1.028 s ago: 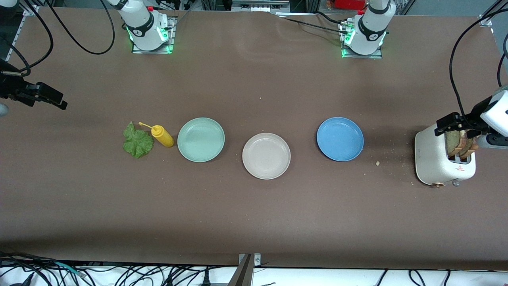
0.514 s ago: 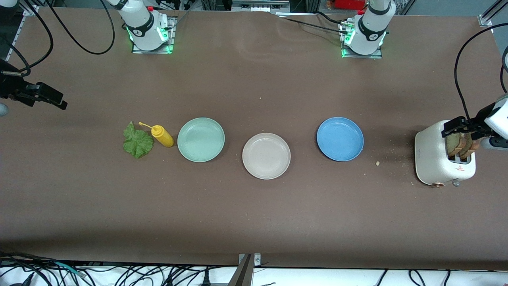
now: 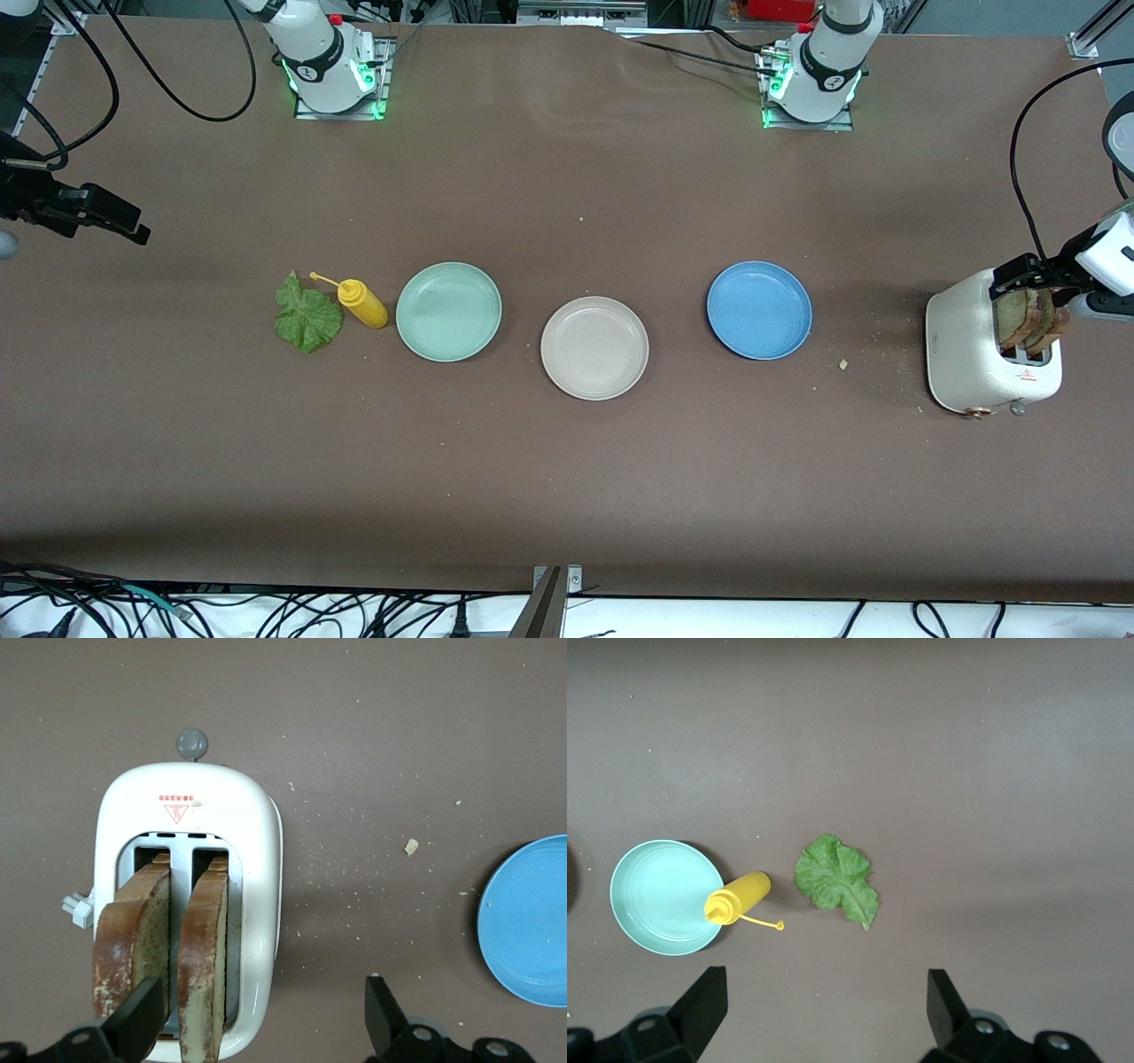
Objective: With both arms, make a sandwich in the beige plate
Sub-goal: 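Lower the left gripper onto the toaster and grasp a bread slice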
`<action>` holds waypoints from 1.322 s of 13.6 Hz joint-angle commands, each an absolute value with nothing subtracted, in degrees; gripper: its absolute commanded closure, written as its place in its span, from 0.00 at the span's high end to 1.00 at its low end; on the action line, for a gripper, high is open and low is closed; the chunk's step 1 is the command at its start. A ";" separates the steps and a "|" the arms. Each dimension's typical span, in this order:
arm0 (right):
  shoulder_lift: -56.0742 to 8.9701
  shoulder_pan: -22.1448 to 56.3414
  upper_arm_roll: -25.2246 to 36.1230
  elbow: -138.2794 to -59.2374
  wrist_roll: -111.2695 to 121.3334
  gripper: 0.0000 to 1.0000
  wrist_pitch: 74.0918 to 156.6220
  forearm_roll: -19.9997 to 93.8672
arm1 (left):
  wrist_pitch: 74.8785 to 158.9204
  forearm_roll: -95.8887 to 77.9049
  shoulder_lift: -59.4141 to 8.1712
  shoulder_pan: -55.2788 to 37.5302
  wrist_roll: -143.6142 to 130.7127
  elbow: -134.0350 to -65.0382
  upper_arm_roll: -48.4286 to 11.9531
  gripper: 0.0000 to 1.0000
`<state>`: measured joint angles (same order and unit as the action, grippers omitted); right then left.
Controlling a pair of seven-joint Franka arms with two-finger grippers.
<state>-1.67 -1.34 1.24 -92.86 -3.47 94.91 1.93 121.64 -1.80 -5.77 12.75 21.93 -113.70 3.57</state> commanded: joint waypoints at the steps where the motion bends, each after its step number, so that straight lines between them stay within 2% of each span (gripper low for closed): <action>1: -1.93 -1.49 1.14 -91.67 -3.16 1.00 94.22 2.11 | 123.57 -1.41 -4.13 13.36 23.20 -115.93 2.99 1.00; 4: -2.02 -1.58 1.23 -91.67 -3.16 1.00 94.22 2.20 | 126.20 -1.41 -4.48 13.45 23.64 -117.68 2.99 1.00; 18: -2.02 -1.58 1.14 -91.67 -3.16 1.00 94.31 2.20 | 130.25 -1.67 -7.73 14.94 23.99 -117.77 2.90 1.00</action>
<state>-1.67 -1.34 1.24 -92.86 -3.47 94.92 1.93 128.95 -1.80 -7.87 14.08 22.81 -117.26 3.49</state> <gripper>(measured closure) 0.000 0.000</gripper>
